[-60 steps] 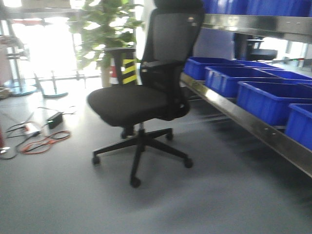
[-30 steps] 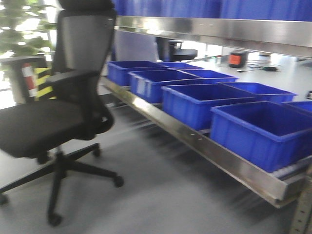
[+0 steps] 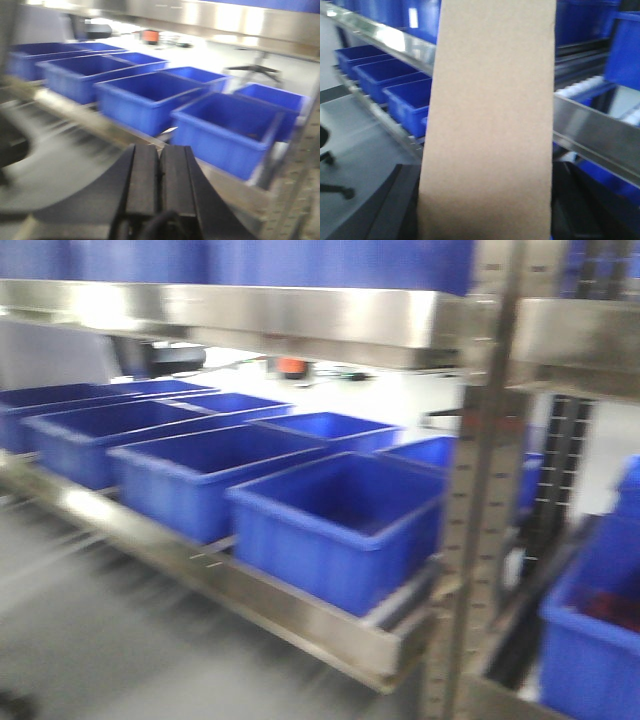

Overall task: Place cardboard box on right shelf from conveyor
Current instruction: 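Drive the base up to the steel shelf rack with blue bins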

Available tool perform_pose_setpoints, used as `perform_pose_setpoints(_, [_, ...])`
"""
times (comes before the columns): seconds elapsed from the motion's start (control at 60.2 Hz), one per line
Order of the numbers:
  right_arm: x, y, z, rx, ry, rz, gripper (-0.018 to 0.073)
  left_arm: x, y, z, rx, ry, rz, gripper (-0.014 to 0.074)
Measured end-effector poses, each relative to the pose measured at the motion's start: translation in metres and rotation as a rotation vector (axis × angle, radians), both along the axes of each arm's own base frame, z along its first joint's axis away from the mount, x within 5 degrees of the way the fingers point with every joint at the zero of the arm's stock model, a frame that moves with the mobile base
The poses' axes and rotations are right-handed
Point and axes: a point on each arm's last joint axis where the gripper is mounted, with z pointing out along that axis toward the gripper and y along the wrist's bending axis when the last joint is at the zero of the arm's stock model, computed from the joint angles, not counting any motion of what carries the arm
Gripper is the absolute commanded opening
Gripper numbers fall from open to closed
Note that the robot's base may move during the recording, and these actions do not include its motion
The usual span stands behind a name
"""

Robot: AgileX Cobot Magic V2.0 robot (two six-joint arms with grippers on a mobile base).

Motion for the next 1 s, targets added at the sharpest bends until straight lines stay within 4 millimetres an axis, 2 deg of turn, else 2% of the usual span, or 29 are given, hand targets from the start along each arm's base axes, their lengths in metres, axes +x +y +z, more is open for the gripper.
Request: perform_pose_setpoints(0.996, [0.0,0.0,0.0,0.0,0.0,0.0,0.0203,0.0,0.0,0.0,0.0,0.0,0.0,-0.0115])
